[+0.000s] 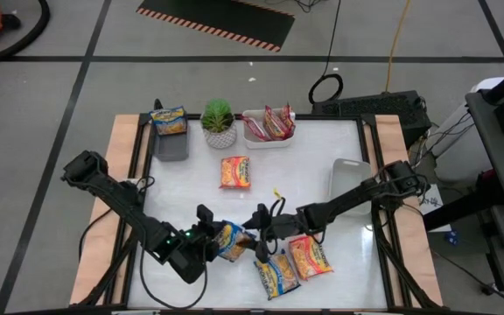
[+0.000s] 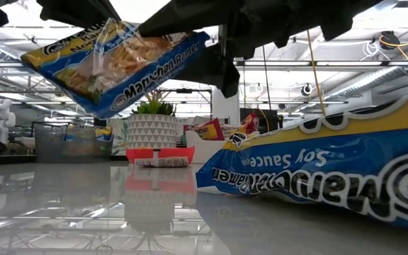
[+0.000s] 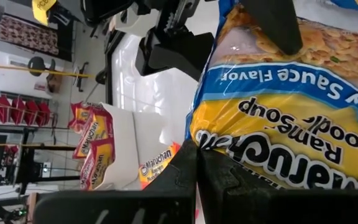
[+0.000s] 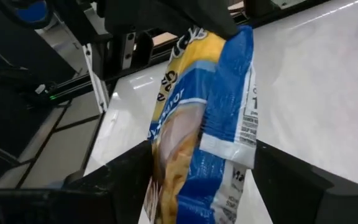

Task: Sort Maruchan noodles
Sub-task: Put the top blue noodle pack into the black bin

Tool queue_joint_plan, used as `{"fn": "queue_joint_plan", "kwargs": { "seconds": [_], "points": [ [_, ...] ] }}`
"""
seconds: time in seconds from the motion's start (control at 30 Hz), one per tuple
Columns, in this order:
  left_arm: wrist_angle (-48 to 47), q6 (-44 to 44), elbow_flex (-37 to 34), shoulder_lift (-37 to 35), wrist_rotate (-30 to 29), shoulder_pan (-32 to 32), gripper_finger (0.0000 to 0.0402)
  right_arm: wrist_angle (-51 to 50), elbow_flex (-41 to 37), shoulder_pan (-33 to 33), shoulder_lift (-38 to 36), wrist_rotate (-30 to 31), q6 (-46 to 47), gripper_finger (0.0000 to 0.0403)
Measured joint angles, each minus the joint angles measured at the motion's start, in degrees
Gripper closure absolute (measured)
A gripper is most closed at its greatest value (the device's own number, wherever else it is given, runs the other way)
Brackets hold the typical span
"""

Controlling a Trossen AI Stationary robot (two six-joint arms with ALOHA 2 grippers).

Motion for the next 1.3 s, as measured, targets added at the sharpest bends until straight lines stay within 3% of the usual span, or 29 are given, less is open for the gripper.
{"fn": "queue_joint_plan", "kwargs": {
  "seconds": [0.13, 0.47, 0.67, 0.77, 1.03, 1.3],
  "points": [
    [0.09, 0.73, 0.0, 0.0, 0.04, 0.19, 0.0399, -1.21, 0.0, -0.38, 0.0, -3.96, 0.73, 0.0176],
    [0.28, -0.08, 0.0, -0.02, 0.08, 1.19, 0.0399, -2.0, 0.0, -0.49, 0.0, -4.03, -0.15, 0.0298],
    [0.69, -3.36, -0.02, -0.02, -0.55, 1.2, 0.0391, -1.86, -0.05, -0.87, -0.07, -3.97, -1.4, 0.0305],
    [1.18, -9.18, -0.02, -0.1, -1.83, 1.21, 0.0359, -1.85, -0.09, -1.22, -0.43, -4.13, -2.39, 0.0301],
    [-0.43, -28.02, -0.02, -4.2, 0.6, 1.24, 0.0224, -7.02, -0.11, -1.55, -4.43, -4.57, -7.34, 0.0308],
    [-1.99, -41.5, 0.0, -13.35, 5.75, 0.26, 0.0198, -12.18, -0.04, -1.99, -9.67, 1.45, -11.7, 0.0308]
  ]
}}
